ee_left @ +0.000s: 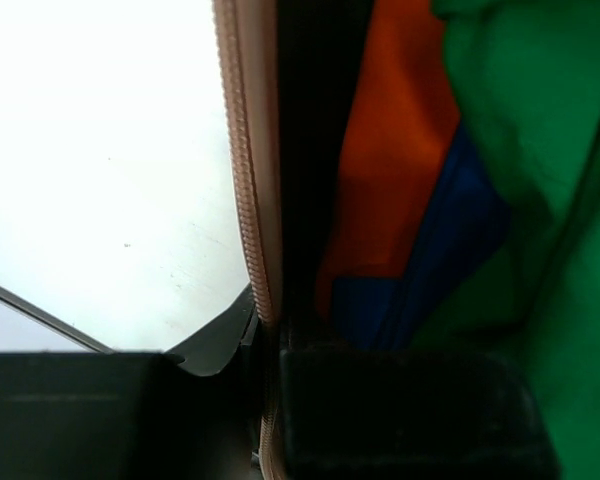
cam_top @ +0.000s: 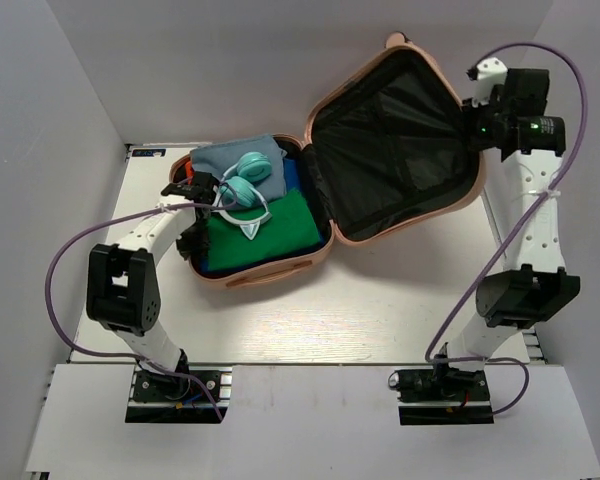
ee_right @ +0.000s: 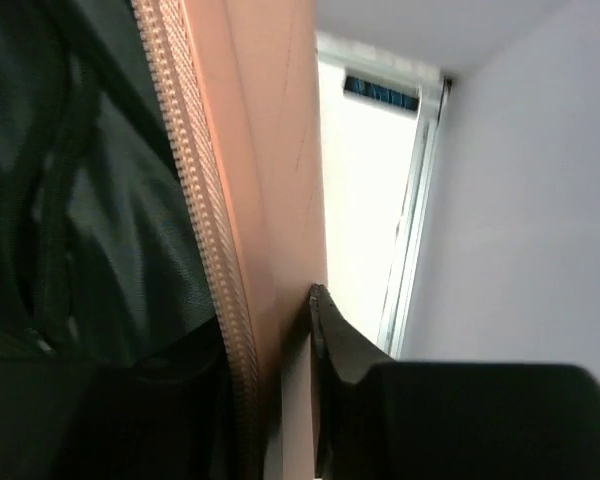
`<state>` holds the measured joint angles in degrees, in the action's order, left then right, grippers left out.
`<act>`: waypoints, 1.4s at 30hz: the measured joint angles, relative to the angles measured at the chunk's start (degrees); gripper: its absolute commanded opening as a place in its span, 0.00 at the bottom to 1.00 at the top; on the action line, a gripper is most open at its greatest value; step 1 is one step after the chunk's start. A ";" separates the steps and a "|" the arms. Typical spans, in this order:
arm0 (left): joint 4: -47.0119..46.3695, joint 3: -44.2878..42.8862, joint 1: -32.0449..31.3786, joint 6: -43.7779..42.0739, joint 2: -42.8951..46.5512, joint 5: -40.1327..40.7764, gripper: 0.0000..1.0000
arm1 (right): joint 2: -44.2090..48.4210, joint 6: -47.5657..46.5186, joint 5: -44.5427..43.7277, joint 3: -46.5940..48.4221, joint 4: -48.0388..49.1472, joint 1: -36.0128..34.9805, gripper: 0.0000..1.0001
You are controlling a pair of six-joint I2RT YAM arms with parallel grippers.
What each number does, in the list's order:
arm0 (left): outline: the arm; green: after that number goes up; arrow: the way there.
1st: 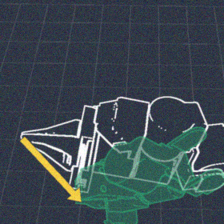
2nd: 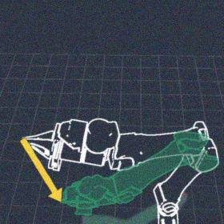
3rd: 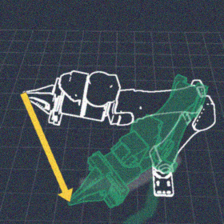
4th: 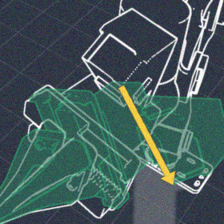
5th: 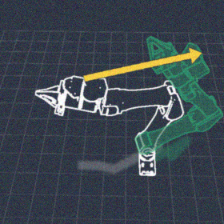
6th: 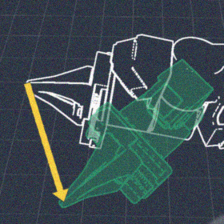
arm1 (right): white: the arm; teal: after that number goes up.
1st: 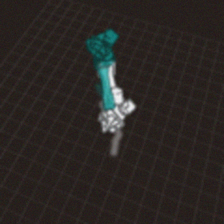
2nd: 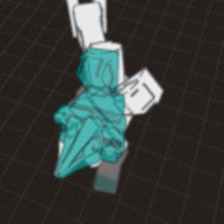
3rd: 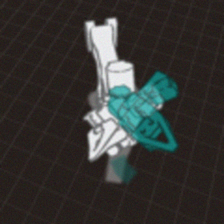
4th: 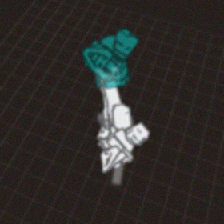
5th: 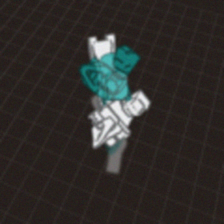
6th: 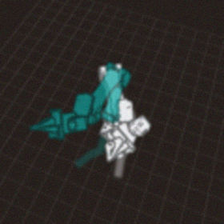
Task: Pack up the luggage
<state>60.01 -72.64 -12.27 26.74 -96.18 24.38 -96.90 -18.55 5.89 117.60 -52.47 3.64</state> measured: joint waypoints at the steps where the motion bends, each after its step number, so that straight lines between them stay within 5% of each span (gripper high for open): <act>1: -0.31 0.87 -0.35 0.13 0.66 0.09 0.00 | 0.31 -0.09 -1.53 1.27 -0.20 -2.10 0.00; 15: -3.85 10.54 -6.36 3.80 9.60 0.52 0.00 | 4.15 0.66 -11.41 9.51 8.68 -35.41 0.00; 24: -9.44 11.96 -11.23 8.24 11.85 -7.32 0.00 | 0.68 18.97 12.81 -0.46 8.87 -54.93 0.00; 30: -11.08 15.37 -11.10 15.37 18.01 -8.26 0.01 | -1.46 22.32 21.62 -1.14 7.37 -56.74 0.35; 35: -1.84 17.18 -7.89 21.11 28.50 -7.37 0.23 | -0.57 24.04 23.65 -1.16 10.82 -56.76 0.59; 36: 0.42 17.31 -7.21 21.53 30.91 -6.91 0.32 | -0.11 24.09 23.43 -1.16 11.37 -56.81 0.65; 37: 3.06 17.33 -6.54 21.97 33.38 -6.34 0.63 | 0.37 24.13 22.99 -1.16 11.78 -56.81 0.70; 39: 9.20 17.11 -4.52 21.70 38.58 -2.84 0.91 | 1.49 23.96 20.46 -1.16 12.13 -56.65 0.76; 42: 17.88 16.24 -0.39 21.97 42.84 2.29 0.99 | 2.78 24.00 14.99 -1.18 11.93 -56.33 0.90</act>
<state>77.89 -56.40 -12.67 48.71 -53.34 26.68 -94.13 5.45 20.88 116.42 -40.53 -52.69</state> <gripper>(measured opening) 0.970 0.856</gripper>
